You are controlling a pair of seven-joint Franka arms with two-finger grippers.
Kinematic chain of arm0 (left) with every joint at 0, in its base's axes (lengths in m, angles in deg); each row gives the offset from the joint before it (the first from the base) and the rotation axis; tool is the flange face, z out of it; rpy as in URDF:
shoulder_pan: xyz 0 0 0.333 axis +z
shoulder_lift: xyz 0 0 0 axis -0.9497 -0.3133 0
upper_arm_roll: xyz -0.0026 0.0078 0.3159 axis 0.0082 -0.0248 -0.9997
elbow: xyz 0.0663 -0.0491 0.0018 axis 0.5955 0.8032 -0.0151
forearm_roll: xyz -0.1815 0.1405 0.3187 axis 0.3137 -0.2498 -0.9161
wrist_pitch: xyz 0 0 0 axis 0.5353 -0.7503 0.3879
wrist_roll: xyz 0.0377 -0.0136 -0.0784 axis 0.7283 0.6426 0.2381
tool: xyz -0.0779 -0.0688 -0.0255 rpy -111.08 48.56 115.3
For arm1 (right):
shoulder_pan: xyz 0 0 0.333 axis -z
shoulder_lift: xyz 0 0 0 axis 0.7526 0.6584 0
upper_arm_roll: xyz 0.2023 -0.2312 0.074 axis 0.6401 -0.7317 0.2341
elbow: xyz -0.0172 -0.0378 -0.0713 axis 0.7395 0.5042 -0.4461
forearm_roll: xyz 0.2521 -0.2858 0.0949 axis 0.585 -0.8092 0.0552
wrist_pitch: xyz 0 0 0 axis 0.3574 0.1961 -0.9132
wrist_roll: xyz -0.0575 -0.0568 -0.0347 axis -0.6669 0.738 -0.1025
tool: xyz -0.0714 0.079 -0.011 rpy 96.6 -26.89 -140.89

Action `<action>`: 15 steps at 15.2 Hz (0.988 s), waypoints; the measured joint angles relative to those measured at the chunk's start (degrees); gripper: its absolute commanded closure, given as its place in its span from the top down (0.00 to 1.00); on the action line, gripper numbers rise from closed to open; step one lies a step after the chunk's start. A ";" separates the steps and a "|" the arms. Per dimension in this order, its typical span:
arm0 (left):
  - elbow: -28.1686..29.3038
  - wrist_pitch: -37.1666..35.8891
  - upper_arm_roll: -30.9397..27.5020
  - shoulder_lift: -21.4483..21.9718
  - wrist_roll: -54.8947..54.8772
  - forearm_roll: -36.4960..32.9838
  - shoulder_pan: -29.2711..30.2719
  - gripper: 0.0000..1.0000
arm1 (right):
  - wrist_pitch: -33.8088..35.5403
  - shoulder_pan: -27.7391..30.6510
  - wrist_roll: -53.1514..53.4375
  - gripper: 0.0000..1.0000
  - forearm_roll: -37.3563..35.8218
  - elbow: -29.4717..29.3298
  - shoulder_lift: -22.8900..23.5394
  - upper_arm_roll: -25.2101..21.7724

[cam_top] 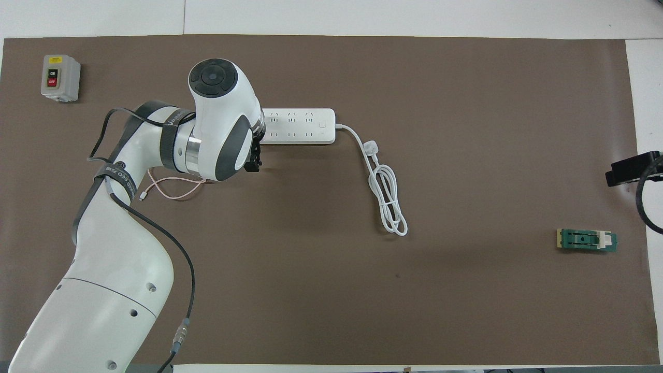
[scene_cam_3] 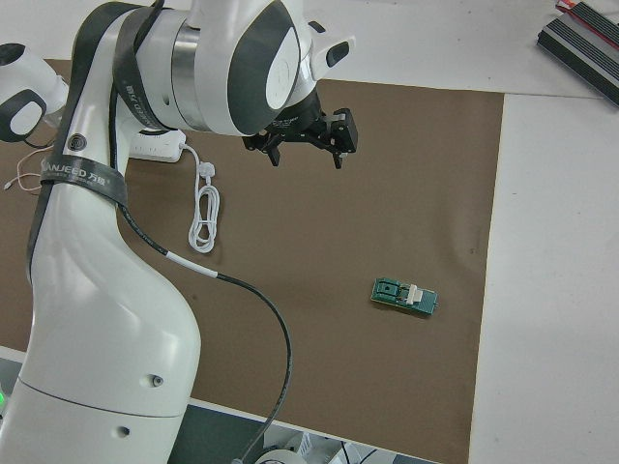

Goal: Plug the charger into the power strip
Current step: 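Push the charger into the socket with the left gripper, then open the left gripper to release the plugged charger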

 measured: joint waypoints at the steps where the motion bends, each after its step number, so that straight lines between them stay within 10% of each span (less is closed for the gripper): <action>1: 0.06 0.04 0.00 0.03 0.12 -0.01 -0.02 1.00 | 0.00 0.00 0.00 1.00 0.00 0.00 0.00 0.00; 15: 1.20 4.36 -0.02 0.21 1.35 -1.13 -0.14 1.00 | 0.00 0.00 0.00 1.00 0.00 0.00 0.00 0.00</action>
